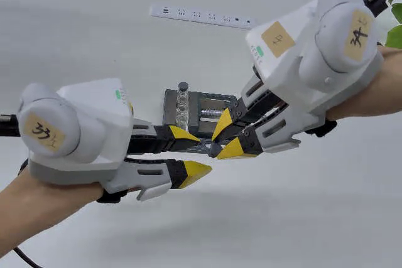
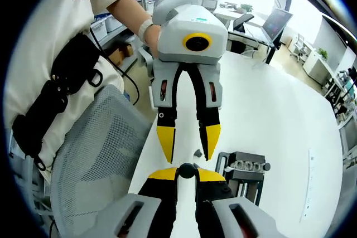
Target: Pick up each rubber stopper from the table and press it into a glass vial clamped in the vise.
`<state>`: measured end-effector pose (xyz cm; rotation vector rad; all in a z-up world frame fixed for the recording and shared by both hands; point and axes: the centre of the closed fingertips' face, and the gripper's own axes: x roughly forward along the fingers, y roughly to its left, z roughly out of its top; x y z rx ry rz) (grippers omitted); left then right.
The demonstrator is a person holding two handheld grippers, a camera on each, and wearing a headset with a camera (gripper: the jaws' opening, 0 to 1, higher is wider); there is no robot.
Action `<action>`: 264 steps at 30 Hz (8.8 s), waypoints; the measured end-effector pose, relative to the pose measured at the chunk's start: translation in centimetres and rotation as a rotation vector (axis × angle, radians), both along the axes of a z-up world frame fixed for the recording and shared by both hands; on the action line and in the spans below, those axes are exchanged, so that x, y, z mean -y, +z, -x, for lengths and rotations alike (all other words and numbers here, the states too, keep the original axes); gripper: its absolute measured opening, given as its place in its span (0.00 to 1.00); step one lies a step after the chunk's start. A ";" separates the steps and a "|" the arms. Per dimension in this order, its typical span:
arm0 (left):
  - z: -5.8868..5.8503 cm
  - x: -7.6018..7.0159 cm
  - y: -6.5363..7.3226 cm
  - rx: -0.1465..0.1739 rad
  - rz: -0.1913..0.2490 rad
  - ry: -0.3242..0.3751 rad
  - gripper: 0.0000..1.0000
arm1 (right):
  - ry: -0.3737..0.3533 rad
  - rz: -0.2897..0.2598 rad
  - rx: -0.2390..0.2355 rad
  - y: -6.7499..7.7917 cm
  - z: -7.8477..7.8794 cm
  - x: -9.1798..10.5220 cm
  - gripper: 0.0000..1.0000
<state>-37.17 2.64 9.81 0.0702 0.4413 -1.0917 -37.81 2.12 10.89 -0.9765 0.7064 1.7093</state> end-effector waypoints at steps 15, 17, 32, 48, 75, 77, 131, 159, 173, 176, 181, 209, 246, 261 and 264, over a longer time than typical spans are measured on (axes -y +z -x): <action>-2.7 -4.1 -2.5 -0.041 -0.040 0.234 0.92 | 0.006 0.028 0.027 -1.4 -2.7 -0.2 0.07; -2.8 -4.4 -2.7 -0.042 -0.046 0.246 0.96 | -0.002 0.025 0.026 -1.6 -3.5 -0.4 0.07; -3.5 -7.0 -3.5 -0.086 -0.039 0.326 0.99 | 0.054 0.090 0.086 -3.7 -9.0 -2.1 0.07; -3.2 -8.3 -4.1 -0.111 -0.046 0.367 0.96 | 0.148 0.175 0.166 -5.9 -13.0 -3.3 0.06; -2.5 -9.4 -4.8 -0.137 -0.036 0.401 0.94 | 0.199 0.253 0.160 -7.7 -13.8 -4.7 0.06; -2.5 -9.4 -4.9 -0.140 -0.035 0.400 0.94 | 0.191 0.252 0.153 -7.8 -13.8 -4.8 0.06; -2.3 -8.3 -5.3 -0.164 -0.004 0.384 0.91 | 0.031 0.402 0.112 -7.6 -13.8 -5.0 0.07; -2.2 -8.2 -5.5 -0.170 -0.002 0.380 0.90 | 0.057 0.367 0.109 -7.2 -13.8 -4.8 0.15; -2.2 -8.8 -5.6 -0.170 -0.002 0.395 0.90 | 0.001 0.298 0.008 -6.5 -13.5 -4.4 0.08; -2.1 -8.7 -5.6 -0.173 -0.003 0.393 0.90 | -0.013 0.298 -0.002 -6.8 -13.5 -4.3 0.04; -2.1 -8.6 -5.6 -0.176 -0.004 0.391 0.90 | -0.021 0.289 -0.002 -6.7 -13.2 -4.2 0.04; -1.9 -8.2 -6.4 -0.201 -0.003 0.384 0.89 | -0.028 0.276 0.000 -7.3 -13.5 -4.8 0.00; -3.1 -9.3 -6.6 -0.211 0.040 0.452 0.88 | -0.065 0.320 0.009 -7.7 -13.4 -4.9 0.00; -3.6 -8.6 -6.3 -0.208 0.042 0.440 0.88 | -0.085 0.334 0.024 -8.1 -13.4 -5.0 0.00; -3.8 -8.4 -6.2 -0.204 0.039 0.436 0.88 | -0.075 0.343 0.034 -7.9 -13.0 -5.0 0.00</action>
